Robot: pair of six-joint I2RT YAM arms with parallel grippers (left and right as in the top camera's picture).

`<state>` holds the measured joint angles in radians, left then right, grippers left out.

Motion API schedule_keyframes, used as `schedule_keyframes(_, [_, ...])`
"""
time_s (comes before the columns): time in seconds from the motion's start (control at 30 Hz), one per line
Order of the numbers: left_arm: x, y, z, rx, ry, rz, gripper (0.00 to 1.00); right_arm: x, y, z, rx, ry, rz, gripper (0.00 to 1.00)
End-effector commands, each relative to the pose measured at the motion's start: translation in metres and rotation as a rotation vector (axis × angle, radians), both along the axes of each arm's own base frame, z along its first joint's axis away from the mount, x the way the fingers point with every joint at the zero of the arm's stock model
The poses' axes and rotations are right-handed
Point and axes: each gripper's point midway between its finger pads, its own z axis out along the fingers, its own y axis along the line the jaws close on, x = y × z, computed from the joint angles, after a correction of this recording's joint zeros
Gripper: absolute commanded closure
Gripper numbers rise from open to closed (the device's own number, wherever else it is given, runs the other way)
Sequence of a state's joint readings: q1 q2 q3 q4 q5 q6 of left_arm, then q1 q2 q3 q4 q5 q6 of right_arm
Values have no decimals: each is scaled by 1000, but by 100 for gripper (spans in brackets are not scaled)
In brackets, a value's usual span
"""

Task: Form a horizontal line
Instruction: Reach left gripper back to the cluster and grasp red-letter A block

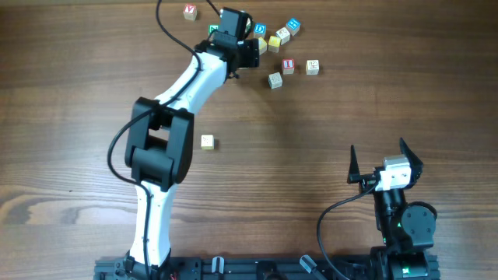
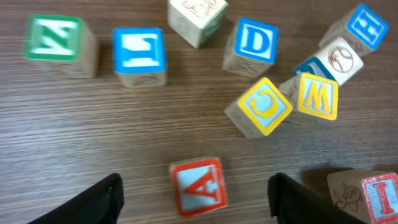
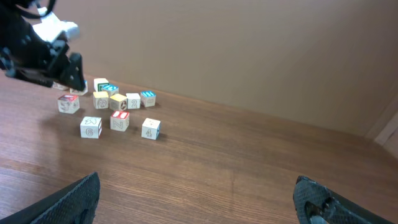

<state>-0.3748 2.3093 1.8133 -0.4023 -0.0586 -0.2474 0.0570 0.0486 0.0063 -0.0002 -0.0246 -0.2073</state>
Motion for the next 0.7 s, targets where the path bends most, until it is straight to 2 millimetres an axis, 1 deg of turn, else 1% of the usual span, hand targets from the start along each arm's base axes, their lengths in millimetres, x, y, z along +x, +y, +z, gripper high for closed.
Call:
schedule_keyframes(0.0, [-2, -7, -31, 12, 34, -17, 19, 0, -1, 2, -5, -9, -4, 0])
schedule_keyframes(0.07, [-5, -6, -46, 22, 60, -15, 22, 0, -1, 2, -5, -9, -4, 0])
schedule_keyframes(0.2, [-3, 3, -51, 59, 54, 15, 30, 0, -1, 2, -5, -9, -4, 0])
schedule_keyframes(0.3, [3, 4, -47, 62, 28, 26, 42, 0, -1, 2, -5, -9, -4, 0])
schedule_keyframes(0.33, [4, 3, -46, 60, 22, 26, 49, 0, -1, 2, -5, -9, -4, 0])
schedule_keyframes(0.37, [5, 3, -46, 58, 18, 26, 54, 0, -1, 2, -6, -9, -4, 0])
schedule_keyframes(0.57, [14, -1, -38, 38, -31, 27, 56, 0, -1, 2, -5, -9, -4, 0])
schedule_keyframes(0.67, [15, -1, -37, 35, -37, 27, 62, 0, -1, 2, -5, -9, -4, 0])
